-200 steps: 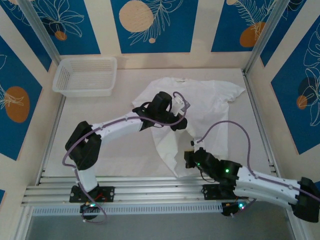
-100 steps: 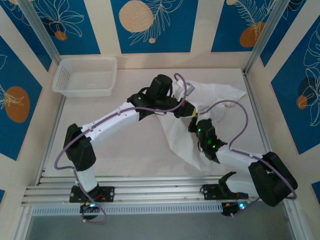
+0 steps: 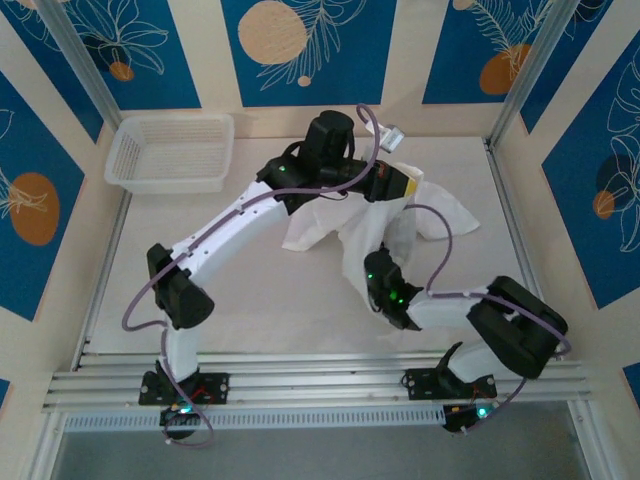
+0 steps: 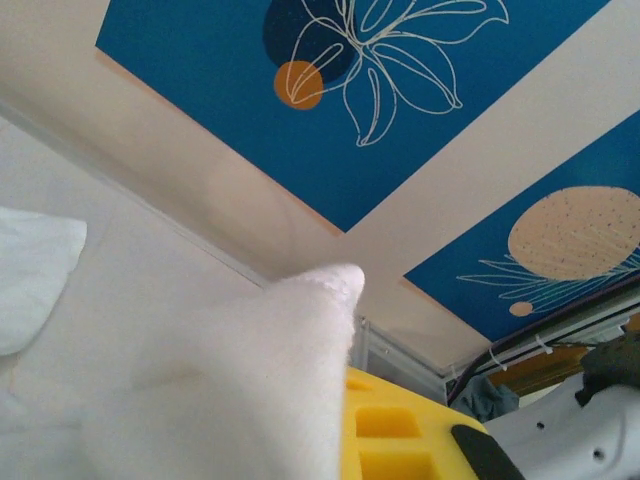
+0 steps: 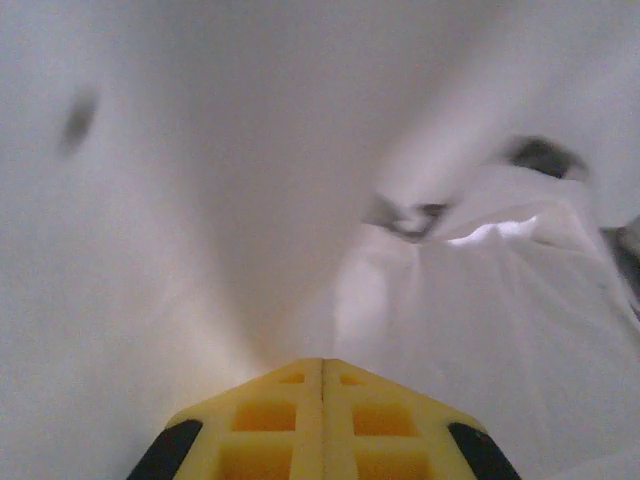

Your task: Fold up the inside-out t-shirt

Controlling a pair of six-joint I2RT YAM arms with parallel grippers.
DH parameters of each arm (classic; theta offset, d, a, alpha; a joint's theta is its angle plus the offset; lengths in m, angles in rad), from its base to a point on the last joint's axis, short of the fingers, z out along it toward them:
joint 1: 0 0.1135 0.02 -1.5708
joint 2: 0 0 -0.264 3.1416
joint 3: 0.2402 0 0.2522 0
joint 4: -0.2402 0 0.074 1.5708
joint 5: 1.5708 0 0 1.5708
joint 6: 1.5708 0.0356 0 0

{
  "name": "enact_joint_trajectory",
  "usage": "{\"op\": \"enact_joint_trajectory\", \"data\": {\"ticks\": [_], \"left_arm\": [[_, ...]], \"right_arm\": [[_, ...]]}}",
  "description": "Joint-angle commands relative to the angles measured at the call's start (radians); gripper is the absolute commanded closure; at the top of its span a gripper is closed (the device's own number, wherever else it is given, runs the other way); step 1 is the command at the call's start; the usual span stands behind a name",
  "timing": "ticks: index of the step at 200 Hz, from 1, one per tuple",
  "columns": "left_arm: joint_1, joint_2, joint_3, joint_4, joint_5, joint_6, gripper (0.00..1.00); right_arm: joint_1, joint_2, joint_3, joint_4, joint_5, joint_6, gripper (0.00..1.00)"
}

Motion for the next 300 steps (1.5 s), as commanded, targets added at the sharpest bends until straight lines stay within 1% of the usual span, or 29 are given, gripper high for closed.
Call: {"op": "enact_joint_trajectory", "data": {"ticks": [1, 17, 28, 36, 49, 54, 66, 80, 93, 99, 116, 140, 155, 164, 176, 190, 210, 225, 238, 249, 263, 273, 285, 300], "left_arm": [[0.006, 0.011, 0.054, -0.053, -0.006, -0.025, 0.98], [0.005, -0.001, 0.054, -0.091, -0.035, -0.005, 0.98], [0.005, -0.01, 0.051, -0.105, -0.027, 0.015, 1.0], [0.006, -0.02, 0.045, -0.105, -0.002, 0.026, 1.0], [0.006, -0.038, 0.034, -0.099, 0.036, 0.036, 1.0], [0.006, -0.048, 0.03, -0.096, 0.049, 0.042, 1.0], [0.006, -0.073, 0.017, -0.095, 0.049, 0.059, 1.0], [0.005, -0.105, -0.005, -0.094, 0.011, 0.086, 1.0], [0.005, -0.13, -0.02, -0.094, -0.028, 0.112, 1.0], [0.006, -0.135, -0.02, -0.094, -0.037, 0.12, 1.0], [0.004, -0.141, -0.017, -0.07, -0.009, 0.119, 1.0], [0.003, -0.125, 0.006, -0.034, 0.066, 0.09, 1.0], [0.0, -0.11, 0.033, -0.047, 0.083, 0.084, 1.0], [-0.005, -0.109, 0.038, -0.046, 0.091, 0.081, 1.0], [-0.015, -0.108, 0.04, -0.041, 0.092, 0.079, 1.0], [-0.034, -0.102, 0.045, -0.039, 0.108, 0.079, 1.0], [-0.07, -0.086, 0.059, -0.035, 0.137, 0.079, 1.0], [-0.101, -0.072, 0.085, -0.028, 0.165, 0.074, 1.0], [-0.117, -0.062, 0.12, -0.066, 0.173, 0.107, 1.0], [-0.121, -0.069, 0.137, -0.144, 0.125, 0.179, 1.0], [-0.118, -0.096, 0.131, -0.255, -0.027, 0.285, 1.0], [-0.118, -0.112, 0.118, -0.293, -0.085, 0.342, 1.0], [-0.118, -0.123, 0.108, -0.289, -0.059, 0.361, 1.0], [-0.124, -0.107, 0.114, -0.23, 0.059, 0.314, 1.0]], "right_arm": [[0.023, 0.058, 0.027, 0.113, 0.112, -0.041, 1.0], [0.021, 0.085, 0.076, 0.087, 0.063, -0.052, 1.0], [-0.007, 0.09, 0.127, -0.024, -0.015, -0.016, 1.0], [-0.047, 0.09, 0.148, -0.087, -0.077, 0.058, 1.0], [-0.159, 0.083, 0.161, -0.163, -0.268, 0.2, 1.0], [-0.198, 0.083, 0.179, -0.227, -0.313, 0.251, 1.0], [-0.258, 0.083, 0.221, -0.345, -0.347, 0.32, 1.0], [-0.294, 0.083, 0.219, -0.365, -0.377, 0.33, 1.0], [-0.328, 0.1, 0.228, -0.397, -0.475, 0.345, 1.0], [-0.341, 0.112, 0.249, -0.449, -0.515, 0.358, 1.0], [-0.353, 0.141, 0.318, -0.588, -0.581, 0.399, 1.0], [-0.357, 0.165, 0.421, -0.714, -0.613, 0.475, 1.0], [-0.369, 0.195, 0.491, -0.808, -0.583, 0.541, 1.0], [-0.374, 0.215, 0.521, -0.836, -0.575, 0.556, 1.0], [-0.365, 0.237, 0.552, -0.862, -0.529, 0.58, 1.0], [-0.358, 0.259, 0.584, -0.892, -0.506, 0.606, 1.0], [-0.361, 0.33, 0.653, -0.984, -0.481, 0.669, 1.0], [-0.381, 0.41, 0.71, -1.024, -0.546, 0.685, 1.0], [-0.401, 0.45, 0.778, -1.11, -0.611, 0.694, 1.0], [-0.409, 0.436, 0.817, -1.167, -0.641, 0.679, 1.0], [-0.409, 0.362, 0.813, -1.192, -0.608, 0.658, 1.0], [-0.42, 0.3, 0.794, -1.186, -0.604, 0.664, 1.0], [-0.443, 0.243, 0.772, -1.155, -0.638, 0.688, 1.0], [-0.459, 0.24, 0.789, -1.152, -0.645, 0.732, 1.0]]}}
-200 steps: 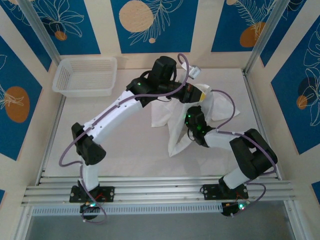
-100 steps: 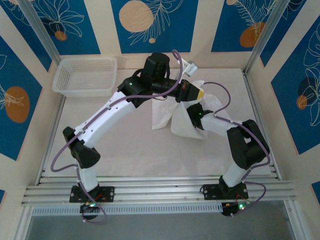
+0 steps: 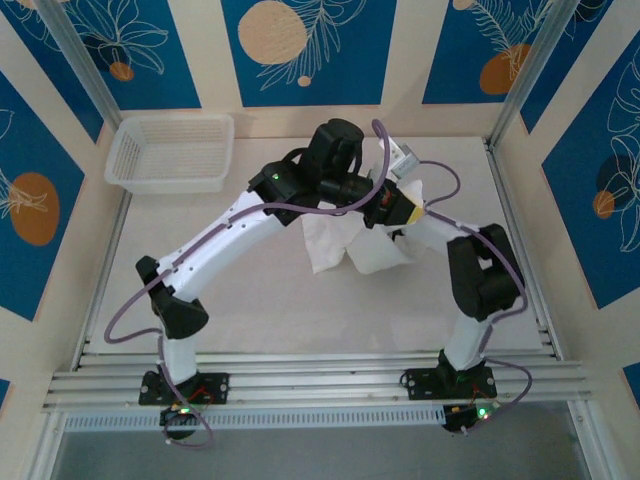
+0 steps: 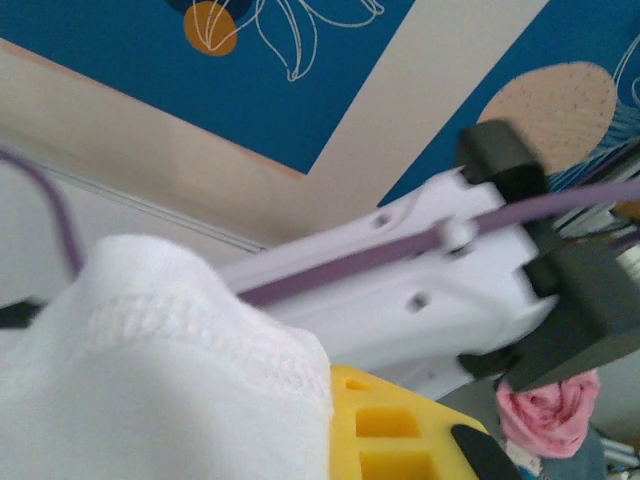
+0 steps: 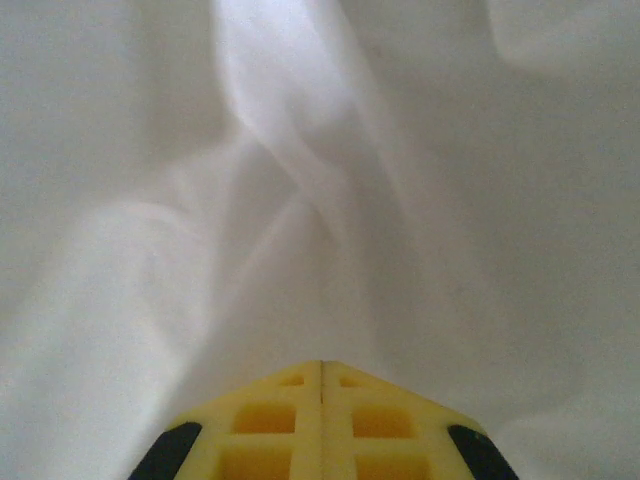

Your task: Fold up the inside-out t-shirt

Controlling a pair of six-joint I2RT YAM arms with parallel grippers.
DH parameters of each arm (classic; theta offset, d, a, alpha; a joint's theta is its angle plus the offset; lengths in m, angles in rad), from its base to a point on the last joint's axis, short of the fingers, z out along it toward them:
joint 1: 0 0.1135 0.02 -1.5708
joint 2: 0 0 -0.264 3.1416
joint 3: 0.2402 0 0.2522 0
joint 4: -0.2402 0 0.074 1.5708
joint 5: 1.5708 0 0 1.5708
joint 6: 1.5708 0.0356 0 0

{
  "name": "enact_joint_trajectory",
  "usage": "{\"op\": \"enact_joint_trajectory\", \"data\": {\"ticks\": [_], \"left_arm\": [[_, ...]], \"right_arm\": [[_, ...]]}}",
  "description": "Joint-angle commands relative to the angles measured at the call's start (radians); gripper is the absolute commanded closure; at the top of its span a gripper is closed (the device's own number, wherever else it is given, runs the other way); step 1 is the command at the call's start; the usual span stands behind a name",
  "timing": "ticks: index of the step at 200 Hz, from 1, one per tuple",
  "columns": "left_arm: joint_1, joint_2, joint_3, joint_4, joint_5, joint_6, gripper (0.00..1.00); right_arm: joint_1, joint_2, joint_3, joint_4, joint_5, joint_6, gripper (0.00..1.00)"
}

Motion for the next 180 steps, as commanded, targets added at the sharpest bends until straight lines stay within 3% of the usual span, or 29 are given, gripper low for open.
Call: {"op": "enact_joint_trajectory", "data": {"ticks": [1, 26, 86, 113, 150, 161, 170, 180], "left_arm": [[-0.016, -0.041, 0.035, 0.023, 0.089, 0.046, 1.0], [-0.056, 0.02, 0.112, 0.08, 0.198, -0.04, 1.0], [-0.112, 0.003, 0.142, 0.03, 0.228, 0.008, 1.0], [-0.121, -0.019, 0.106, 0.021, 0.232, 0.034, 1.0], [-0.155, -0.056, 0.121, 0.055, 0.271, 0.073, 1.0], [-0.165, -0.062, 0.137, 0.052, 0.276, 0.098, 1.0], [-0.173, -0.064, 0.154, 0.041, 0.278, 0.111, 1.0], [-0.179, -0.063, 0.179, 0.024, 0.284, 0.123, 1.0]], "right_arm": [[-0.028, -0.07, 0.022, -0.017, -0.045, 0.066, 1.0], [-0.029, 0.06, 0.087, -0.032, -0.035, 0.099, 1.0], [-0.049, 0.273, 0.21, -0.069, -0.013, 0.0, 0.99], [-0.044, 0.321, 0.259, -0.153, 0.008, -0.095, 0.73], [-0.038, 0.318, 0.226, -0.138, 0.022, -0.147, 0.47], [-0.036, 0.323, 0.227, -0.138, 0.017, -0.145, 0.32], [-0.031, 0.33, 0.233, -0.144, 0.019, -0.145, 0.06], [-0.025, 0.342, 0.247, -0.154, 0.025, -0.15, 0.01]]}}
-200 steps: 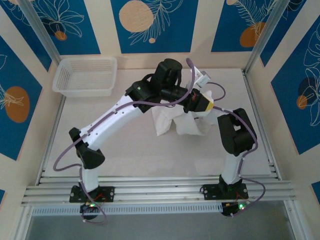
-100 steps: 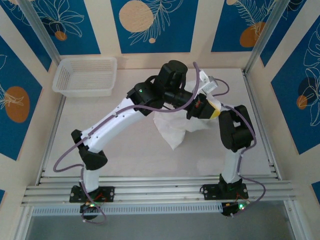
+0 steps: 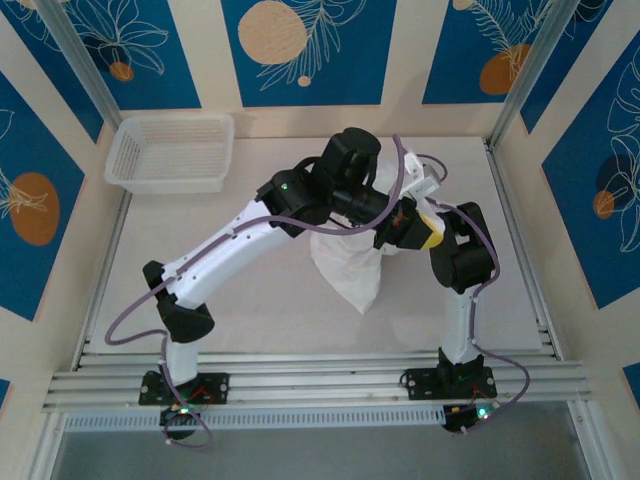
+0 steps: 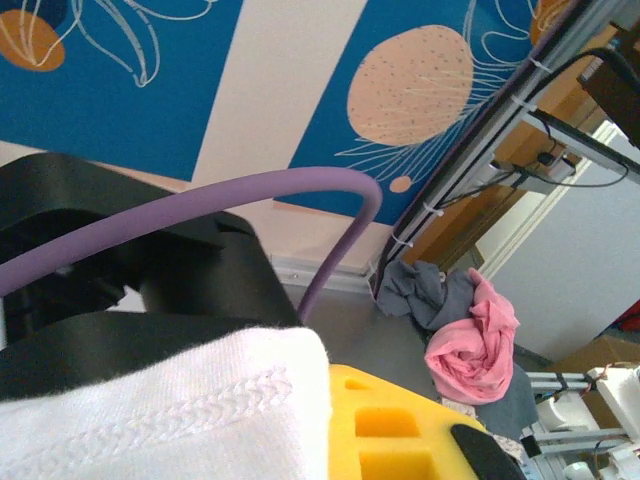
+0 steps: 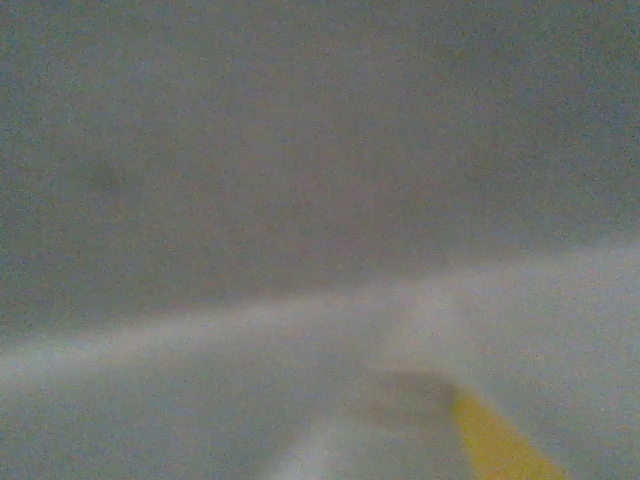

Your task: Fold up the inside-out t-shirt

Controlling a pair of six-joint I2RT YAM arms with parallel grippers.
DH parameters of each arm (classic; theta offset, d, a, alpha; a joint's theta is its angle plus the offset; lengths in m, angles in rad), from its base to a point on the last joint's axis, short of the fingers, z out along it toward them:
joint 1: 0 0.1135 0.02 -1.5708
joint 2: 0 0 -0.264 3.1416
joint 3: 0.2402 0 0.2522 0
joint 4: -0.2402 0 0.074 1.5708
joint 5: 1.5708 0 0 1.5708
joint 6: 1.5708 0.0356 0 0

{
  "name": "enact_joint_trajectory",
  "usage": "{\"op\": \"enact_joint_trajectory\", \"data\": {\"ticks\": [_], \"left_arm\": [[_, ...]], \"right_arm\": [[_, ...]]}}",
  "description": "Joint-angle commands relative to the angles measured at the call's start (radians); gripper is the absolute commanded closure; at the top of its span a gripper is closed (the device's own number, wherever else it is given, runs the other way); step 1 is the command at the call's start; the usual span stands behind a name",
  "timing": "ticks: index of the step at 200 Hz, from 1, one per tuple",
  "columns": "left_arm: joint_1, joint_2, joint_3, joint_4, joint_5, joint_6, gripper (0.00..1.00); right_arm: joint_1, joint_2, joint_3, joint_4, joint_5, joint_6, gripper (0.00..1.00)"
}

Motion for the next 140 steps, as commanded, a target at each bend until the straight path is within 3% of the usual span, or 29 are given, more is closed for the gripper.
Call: {"op": "enact_joint_trajectory", "data": {"ticks": [1, 43, 78, 102, 116, 126, 140], "left_arm": [[-0.074, -0.089, 0.085, 0.036, 0.159, 0.071, 1.0], [-0.1, -0.119, 0.142, -0.055, 0.161, 0.156, 1.0], [-0.112, -0.159, 0.143, -0.104, 0.108, 0.203, 1.0], [-0.113, -0.182, 0.14, -0.175, 0.005, 0.264, 1.0], [-0.113, -0.187, 0.133, -0.223, -0.111, 0.288, 1.0], [-0.11, -0.193, 0.114, -0.24, -0.193, 0.286, 1.0], [-0.095, -0.217, 0.056, -0.215, -0.294, 0.256, 1.0]], "right_arm": [[0.008, 0.049, 0.01, -0.063, 0.002, -0.033, 0.01], [0.02, 0.085, 0.039, -0.076, 0.043, -0.029, 0.01], [0.079, 0.147, 0.106, -0.186, 0.287, -0.064, 0.06], [0.116, 0.194, 0.141, -0.219, 0.381, -0.094, 0.21], [0.118, 0.193, 0.144, -0.223, 0.394, -0.082, 0.43], [0.106, 0.186, 0.136, -0.206, 0.344, -0.082, 0.51], [0.078, 0.161, 0.104, -0.158, 0.208, -0.094, 0.74]]}}
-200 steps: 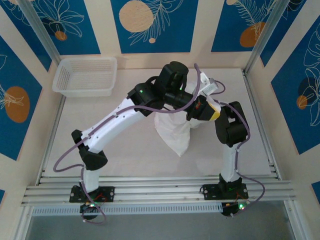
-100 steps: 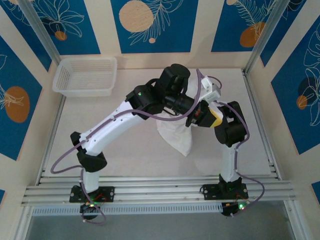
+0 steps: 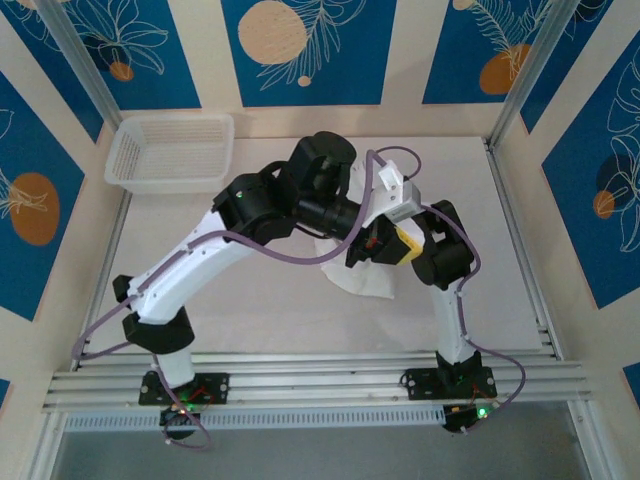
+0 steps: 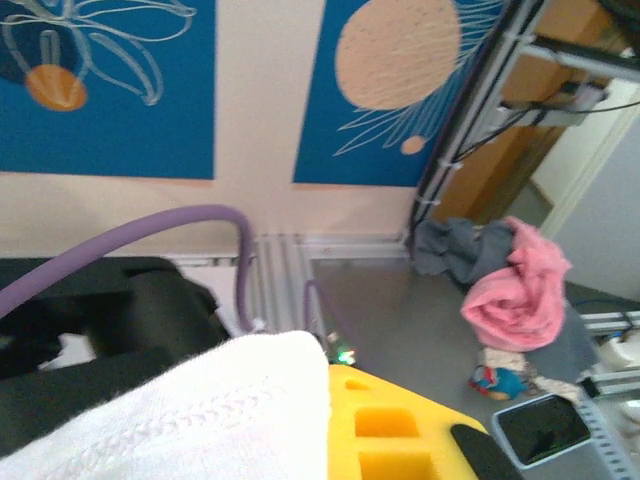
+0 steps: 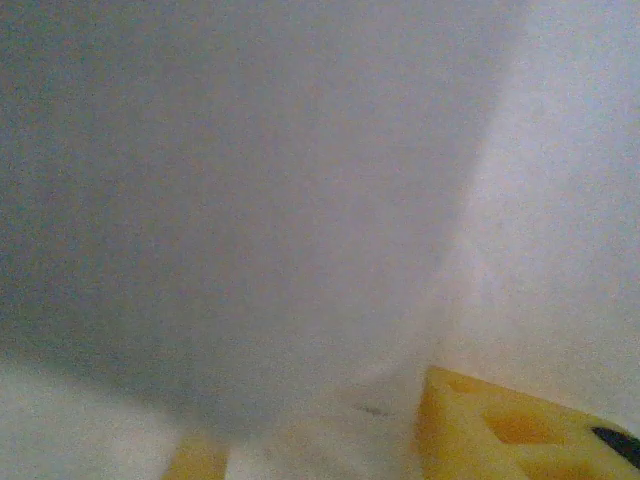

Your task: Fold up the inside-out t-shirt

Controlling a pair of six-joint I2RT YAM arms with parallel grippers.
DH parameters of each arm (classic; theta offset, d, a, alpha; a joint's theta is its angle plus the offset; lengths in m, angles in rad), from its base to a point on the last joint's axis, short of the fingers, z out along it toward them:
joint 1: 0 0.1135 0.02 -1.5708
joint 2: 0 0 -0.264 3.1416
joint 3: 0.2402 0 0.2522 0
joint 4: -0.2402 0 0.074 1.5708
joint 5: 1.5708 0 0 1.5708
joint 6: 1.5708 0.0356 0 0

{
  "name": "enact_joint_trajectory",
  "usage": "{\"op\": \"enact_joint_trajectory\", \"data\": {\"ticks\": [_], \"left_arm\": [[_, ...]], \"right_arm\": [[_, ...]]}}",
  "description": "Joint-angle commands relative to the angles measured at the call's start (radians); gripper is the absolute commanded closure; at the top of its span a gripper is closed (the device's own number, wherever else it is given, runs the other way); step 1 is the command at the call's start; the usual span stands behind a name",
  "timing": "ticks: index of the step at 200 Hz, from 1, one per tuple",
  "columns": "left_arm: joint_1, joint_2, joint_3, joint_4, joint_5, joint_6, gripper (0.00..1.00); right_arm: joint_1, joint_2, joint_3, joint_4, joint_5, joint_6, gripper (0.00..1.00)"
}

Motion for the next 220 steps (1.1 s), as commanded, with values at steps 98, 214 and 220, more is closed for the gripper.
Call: {"op": "enact_joint_trajectory", "data": {"ticks": [98, 214, 220], "left_arm": [[0.624, -0.087, -0.5, 0.242, -0.397, -0.272, 1.0], [0.756, 0.05, -0.958, 0.5, -0.292, -0.429, 0.34], [0.756, 0.005, -0.971, 0.531, -0.265, -0.426, 0.27]], "right_arm": [[-0.102, -0.721, -0.524, 0.313, -0.927, -0.05, 1.0], [-0.192, -1.041, -0.49, 0.354, -0.998, 0.161, 1.0], [-0.19, -1.028, -0.479, 0.294, -0.948, 0.138, 1.0]]}}
